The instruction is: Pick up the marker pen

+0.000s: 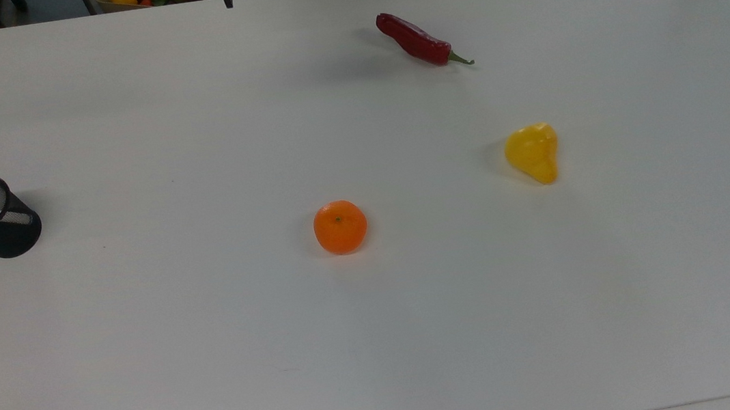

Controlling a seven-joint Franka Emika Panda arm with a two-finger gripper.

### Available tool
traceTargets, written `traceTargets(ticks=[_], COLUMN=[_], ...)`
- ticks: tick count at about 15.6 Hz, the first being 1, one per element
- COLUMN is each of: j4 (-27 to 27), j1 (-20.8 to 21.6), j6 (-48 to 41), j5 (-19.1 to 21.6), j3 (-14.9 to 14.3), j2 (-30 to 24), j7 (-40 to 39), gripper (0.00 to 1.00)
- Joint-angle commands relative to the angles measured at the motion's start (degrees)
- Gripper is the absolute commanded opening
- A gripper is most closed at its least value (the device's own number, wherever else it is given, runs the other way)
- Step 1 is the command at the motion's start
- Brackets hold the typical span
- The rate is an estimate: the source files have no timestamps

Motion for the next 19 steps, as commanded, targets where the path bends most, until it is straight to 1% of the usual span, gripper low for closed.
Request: traceTargets(ticks=[1, 3, 4, 6, 8, 10, 11, 15, 17, 19], j4=[-0.14, 0.12, 0.56, 0.74, 1.09, 1.26, 1.35, 1.53, 1.53, 1.53], j1=[1.13, 0.78, -0.18, -1.94, -4.05, -5.11, -5.89, -6.43, -6.86, -7.74], j6=[0.74, 0.91, 1.0, 4.32, 7.58, 10.74, 12.24, 20.84, 25.68, 31.56], j5=[-0.56, -0.56, -0.65, -0.91, -2.48, -5.12, -6.0, -11.01, -13.56, -14.88], j3=[-1.5, -1.68, -1.68, -1.68, -1.68, -1.85, -2.46, -6.24, -8.0, -10.28], j2=[-0.3, -0.39, -0.39, -0.13, 0.05, 0.92, 1.02, 2.51, 4.17, 6.28], j7=[0.8, 1.49, 2.2, 3.95, 7.11, 8.7, 10.45, 16.78, 19.59, 20.92], gripper=[1.0, 1.0, 1.0, 1.0, 1.0, 1.0, 1.0, 1.0, 1.0, 1.0])
